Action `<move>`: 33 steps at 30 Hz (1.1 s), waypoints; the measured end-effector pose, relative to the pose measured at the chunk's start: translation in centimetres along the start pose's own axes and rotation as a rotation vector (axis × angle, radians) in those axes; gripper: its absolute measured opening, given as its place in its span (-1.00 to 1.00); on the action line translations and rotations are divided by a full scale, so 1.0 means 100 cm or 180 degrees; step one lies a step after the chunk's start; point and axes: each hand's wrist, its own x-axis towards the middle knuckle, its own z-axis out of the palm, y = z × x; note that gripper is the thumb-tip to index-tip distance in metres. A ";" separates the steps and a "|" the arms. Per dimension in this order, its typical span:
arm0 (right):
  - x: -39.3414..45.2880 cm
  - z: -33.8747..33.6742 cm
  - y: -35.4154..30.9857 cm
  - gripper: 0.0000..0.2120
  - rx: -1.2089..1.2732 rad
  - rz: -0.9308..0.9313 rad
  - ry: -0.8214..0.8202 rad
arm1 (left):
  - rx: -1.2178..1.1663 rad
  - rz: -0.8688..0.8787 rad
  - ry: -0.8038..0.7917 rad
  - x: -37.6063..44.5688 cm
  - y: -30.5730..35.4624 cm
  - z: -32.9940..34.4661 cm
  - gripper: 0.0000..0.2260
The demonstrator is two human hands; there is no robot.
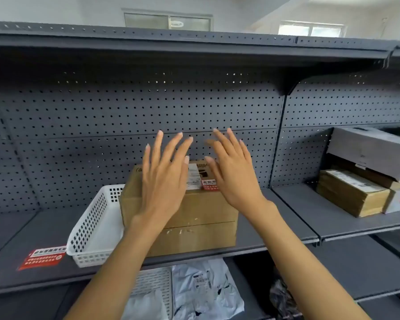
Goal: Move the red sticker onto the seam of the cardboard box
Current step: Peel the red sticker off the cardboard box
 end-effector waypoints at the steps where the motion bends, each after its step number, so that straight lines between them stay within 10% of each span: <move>1: 0.001 0.000 0.013 -0.67 0.0080 0.0011 0.0053 | -0.0186 -0.0015 -0.0011 0.003 0.004 0.007 -0.66; 16: 0.022 0.024 0.109 -0.79 0.0704 0.0577 -0.1503 | -0.0710 -0.0578 -0.1393 0.021 0.007 0.073 -0.81; 33: 0.041 0.010 0.086 -0.68 0.0008 0.0409 -0.2055 | -0.0754 -0.0576 -0.1430 0.017 0.004 0.076 -0.74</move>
